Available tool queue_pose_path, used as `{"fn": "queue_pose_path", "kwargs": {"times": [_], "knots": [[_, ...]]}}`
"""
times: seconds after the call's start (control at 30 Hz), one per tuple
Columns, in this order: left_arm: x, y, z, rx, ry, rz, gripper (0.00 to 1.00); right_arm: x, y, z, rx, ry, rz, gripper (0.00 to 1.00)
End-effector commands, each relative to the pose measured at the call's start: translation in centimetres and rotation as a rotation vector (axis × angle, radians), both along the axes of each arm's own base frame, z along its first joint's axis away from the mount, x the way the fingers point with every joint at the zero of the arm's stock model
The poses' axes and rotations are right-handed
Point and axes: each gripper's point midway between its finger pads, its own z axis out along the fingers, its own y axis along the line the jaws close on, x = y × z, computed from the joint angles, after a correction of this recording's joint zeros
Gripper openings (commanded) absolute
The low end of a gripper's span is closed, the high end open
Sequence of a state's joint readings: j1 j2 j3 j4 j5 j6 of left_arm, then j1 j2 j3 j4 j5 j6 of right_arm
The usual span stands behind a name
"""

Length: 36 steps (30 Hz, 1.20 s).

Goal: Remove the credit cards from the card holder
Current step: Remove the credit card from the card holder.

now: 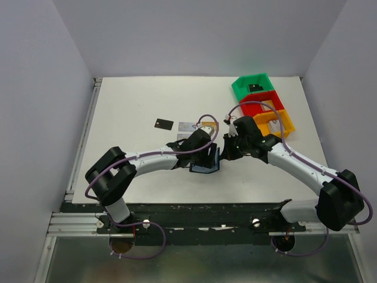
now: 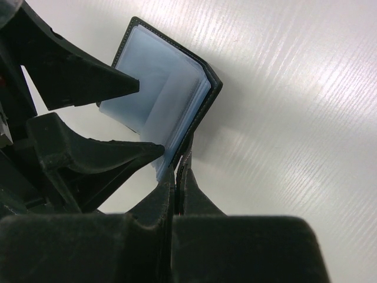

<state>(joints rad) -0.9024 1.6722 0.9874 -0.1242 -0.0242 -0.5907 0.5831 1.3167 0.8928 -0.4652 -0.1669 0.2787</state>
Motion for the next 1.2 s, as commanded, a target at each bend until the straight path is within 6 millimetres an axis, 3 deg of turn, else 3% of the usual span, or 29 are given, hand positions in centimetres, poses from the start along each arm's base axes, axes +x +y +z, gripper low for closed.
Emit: {"fn": "queue_pose_path", "kwargs": {"times": [0.0, 0.33, 0.5, 0.63, 0.77, 0.87, 1.03, 1.17], "knots": [[0.9, 1.8, -0.8, 0.081, 0.001, 0.065, 0.76, 0.2, 0.2, 0.4, 0.007, -0.002, 0.012, 0.0], [1.8, 5.6, -0.1, 0.081, -0.008, 0.204, 0.76, 0.1, 0.1, 0.4, 0.001, -0.005, 0.014, 0.0], [2.2, 9.0, -0.2, 0.066, 0.017, 0.321, 0.76, 0.0, 0.0, 0.4, 0.003, -0.004, 0.014, 0.0], [2.9, 10.5, 2.1, -0.015, -0.039, 0.38, 0.75, 0.0, 0.1, 0.5, 0.005, -0.004, 0.017, 0.0], [2.9, 7.7, 5.7, -0.189, -0.097, 0.271, 0.73, 0.0, 0.1, 0.5, 0.007, -0.007, 0.017, 0.0], [2.1, 4.4, 6.7, -0.26, -0.052, 0.141, 0.7, -0.1, 0.1, 0.5, 0.008, -0.005, 0.017, 0.0], [0.7, 0.9, 5.5, -0.254, 0.003, 0.015, 0.67, -0.1, 0.1, 0.5, 0.012, -0.003, 0.015, 0.0], [0.1, 0.1, 3.9, -0.233, 0.049, -0.02, 0.68, -0.3, 0.1, 0.4, 0.013, 0.002, 0.017, 0.0]]}}
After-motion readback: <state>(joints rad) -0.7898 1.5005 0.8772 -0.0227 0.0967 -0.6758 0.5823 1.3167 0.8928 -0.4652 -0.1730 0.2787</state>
